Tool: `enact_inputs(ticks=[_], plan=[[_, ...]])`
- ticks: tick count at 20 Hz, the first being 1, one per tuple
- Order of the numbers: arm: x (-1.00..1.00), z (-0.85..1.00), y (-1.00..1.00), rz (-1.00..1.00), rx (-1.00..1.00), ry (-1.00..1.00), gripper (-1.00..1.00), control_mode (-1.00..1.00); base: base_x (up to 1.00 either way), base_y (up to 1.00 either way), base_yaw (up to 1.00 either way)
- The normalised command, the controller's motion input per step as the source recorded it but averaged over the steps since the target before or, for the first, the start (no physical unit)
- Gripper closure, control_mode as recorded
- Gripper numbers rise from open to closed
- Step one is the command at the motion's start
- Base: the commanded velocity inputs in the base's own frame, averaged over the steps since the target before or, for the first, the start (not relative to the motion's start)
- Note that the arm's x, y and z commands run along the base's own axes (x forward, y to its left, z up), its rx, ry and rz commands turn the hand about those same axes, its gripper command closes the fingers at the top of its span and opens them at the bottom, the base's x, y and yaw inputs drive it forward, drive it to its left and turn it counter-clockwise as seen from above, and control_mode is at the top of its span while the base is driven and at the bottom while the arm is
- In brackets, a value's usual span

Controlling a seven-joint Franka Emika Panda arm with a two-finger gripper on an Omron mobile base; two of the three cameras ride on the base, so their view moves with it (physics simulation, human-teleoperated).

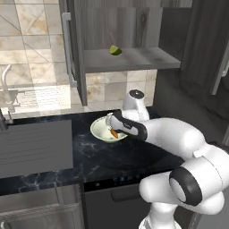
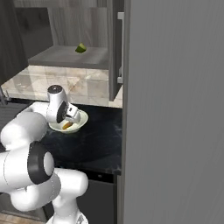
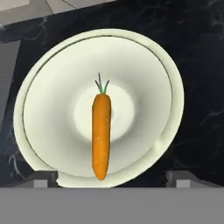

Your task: Pick the carrot from the cabinet and place it in the bowl. Then pick the bowl and place it in the sink. Then turn on the sink facuet.

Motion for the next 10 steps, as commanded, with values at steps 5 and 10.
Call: enact_inputs(ticks=[5, 10], plan=[[-0.38, -0.02, -0.17, -0.17, 0.08, 0.00, -1.00, -1.00, 0.00, 0.00, 0.00], [0.00, -0.19, 0.00, -0.14, 0.00, 0.01, -1.00, -1.00, 0.00, 0.00, 0.00]])
